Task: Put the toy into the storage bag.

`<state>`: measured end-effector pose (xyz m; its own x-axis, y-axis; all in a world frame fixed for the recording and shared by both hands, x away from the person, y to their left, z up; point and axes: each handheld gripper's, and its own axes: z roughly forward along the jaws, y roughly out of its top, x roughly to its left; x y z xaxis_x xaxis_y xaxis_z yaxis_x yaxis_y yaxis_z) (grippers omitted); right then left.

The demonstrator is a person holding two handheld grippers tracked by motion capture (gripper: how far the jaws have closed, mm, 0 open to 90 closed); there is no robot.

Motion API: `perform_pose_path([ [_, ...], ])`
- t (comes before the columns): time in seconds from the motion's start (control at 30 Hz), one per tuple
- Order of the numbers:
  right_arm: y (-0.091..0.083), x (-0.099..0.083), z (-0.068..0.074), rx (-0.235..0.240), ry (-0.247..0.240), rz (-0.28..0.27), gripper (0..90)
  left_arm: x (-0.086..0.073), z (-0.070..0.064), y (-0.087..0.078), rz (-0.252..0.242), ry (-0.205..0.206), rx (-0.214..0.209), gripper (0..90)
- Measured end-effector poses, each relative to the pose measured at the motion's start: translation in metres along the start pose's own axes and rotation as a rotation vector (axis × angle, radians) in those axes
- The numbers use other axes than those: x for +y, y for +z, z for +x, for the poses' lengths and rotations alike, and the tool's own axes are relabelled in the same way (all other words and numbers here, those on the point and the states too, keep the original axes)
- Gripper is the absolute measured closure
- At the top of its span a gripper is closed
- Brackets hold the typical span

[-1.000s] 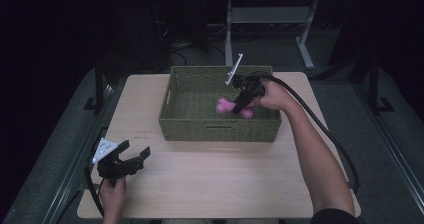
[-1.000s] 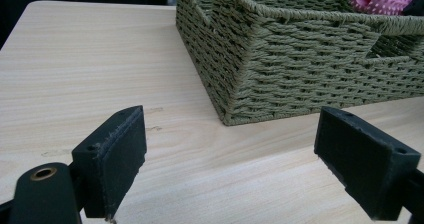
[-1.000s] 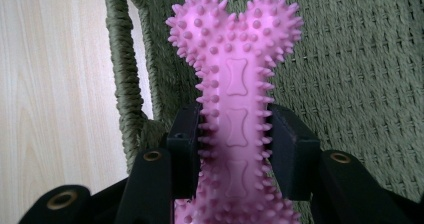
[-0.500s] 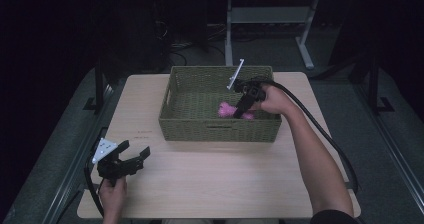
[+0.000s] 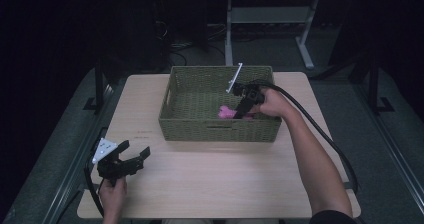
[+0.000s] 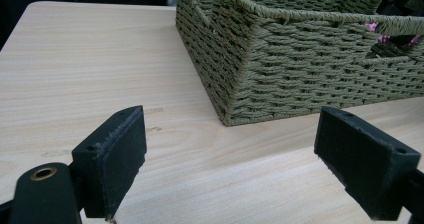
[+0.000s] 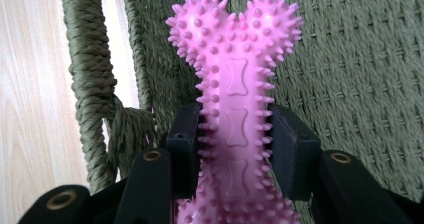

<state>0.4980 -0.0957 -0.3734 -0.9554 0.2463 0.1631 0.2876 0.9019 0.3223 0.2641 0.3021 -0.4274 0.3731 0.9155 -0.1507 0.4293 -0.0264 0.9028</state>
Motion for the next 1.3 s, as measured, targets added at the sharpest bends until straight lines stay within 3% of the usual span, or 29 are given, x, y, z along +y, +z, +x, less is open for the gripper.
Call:
perform_pose_path([
  [0.67, 0.011, 0.001, -0.002, 0.017, 0.008, 0.037, 56.7, 0.0, 0.0, 0.0, -0.002, -0.004, 0.001, 12.8],
  [0.77, 0.008, 0.001, -0.003, 0.016, 0.021, 0.008, 52.5, 0.0, 0.001, 0.0, -0.002, -0.005, 0.001, 12.9],
  [1.3, -0.009, -0.001, 0.002, -0.002, 0.027, -0.041, 52.9, 0.0, -0.001, 0.001, 0.001, 0.0, 0.001, 12.8],
])
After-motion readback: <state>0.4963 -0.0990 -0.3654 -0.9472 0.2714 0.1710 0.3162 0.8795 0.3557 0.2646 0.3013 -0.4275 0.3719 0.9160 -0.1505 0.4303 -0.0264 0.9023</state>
